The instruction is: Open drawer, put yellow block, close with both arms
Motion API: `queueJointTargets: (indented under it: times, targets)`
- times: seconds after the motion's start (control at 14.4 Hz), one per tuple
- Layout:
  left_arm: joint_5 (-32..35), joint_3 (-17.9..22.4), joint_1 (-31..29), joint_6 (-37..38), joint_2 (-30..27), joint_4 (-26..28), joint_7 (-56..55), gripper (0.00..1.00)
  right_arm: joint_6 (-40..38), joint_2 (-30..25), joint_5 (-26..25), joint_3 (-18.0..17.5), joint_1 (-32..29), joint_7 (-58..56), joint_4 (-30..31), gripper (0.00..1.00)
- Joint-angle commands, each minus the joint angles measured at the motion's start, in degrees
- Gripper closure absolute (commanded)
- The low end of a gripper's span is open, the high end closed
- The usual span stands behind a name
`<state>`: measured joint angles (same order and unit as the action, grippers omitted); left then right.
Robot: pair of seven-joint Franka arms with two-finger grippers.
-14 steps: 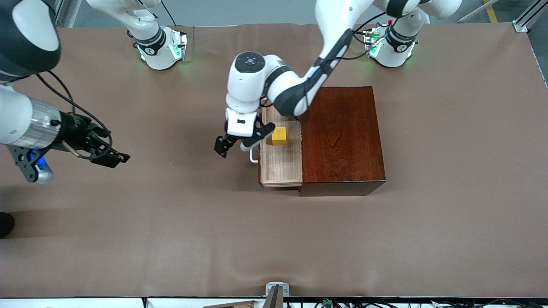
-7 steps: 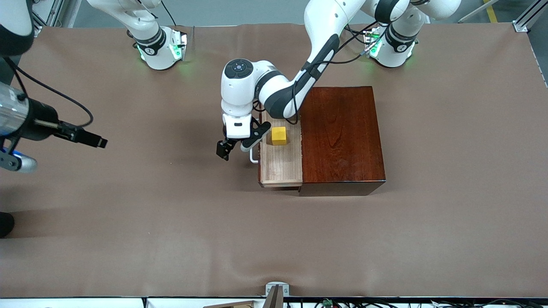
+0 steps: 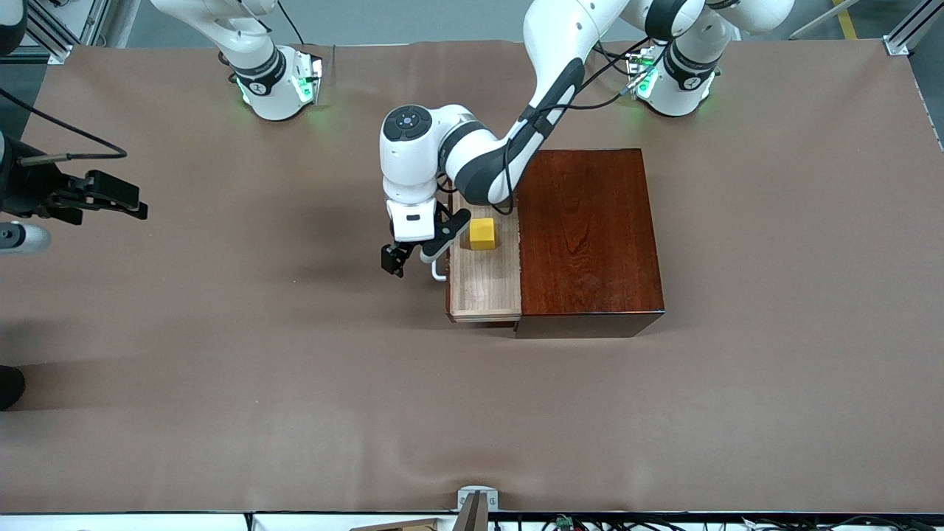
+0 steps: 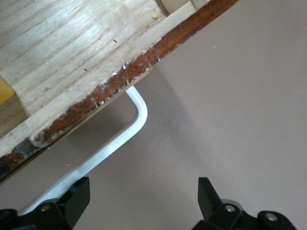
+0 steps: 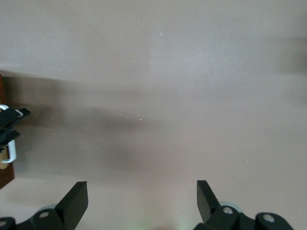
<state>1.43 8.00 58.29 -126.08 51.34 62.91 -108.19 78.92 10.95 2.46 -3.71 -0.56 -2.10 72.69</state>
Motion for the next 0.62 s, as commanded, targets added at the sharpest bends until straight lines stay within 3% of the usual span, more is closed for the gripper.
queueJointTargets:
  times: [0.0, 0.14, 0.55]
  targets:
    - [1.90, 2.19, 0.25, 9.16, -0.62, -0.86, 0.61, 0.00, 7.28, -9.00, -1.23, -0.60, -0.85, -3.96, 14.46, 0.00]
    - [2.70, 2.20, -0.02, 14.44, -1.33, -0.86, 3.68, 0.00, 11.15, -11.91, -0.96, -0.60, -0.93, -3.96, 19.40, 0.00]
    - [2.70, 2.20, -1.60, 25.53, -2.91, -0.77, 8.88, 0.00, 10.37, -12.45, -1.22, -0.51, -2.25, -4.14, 19.69, 0.00]
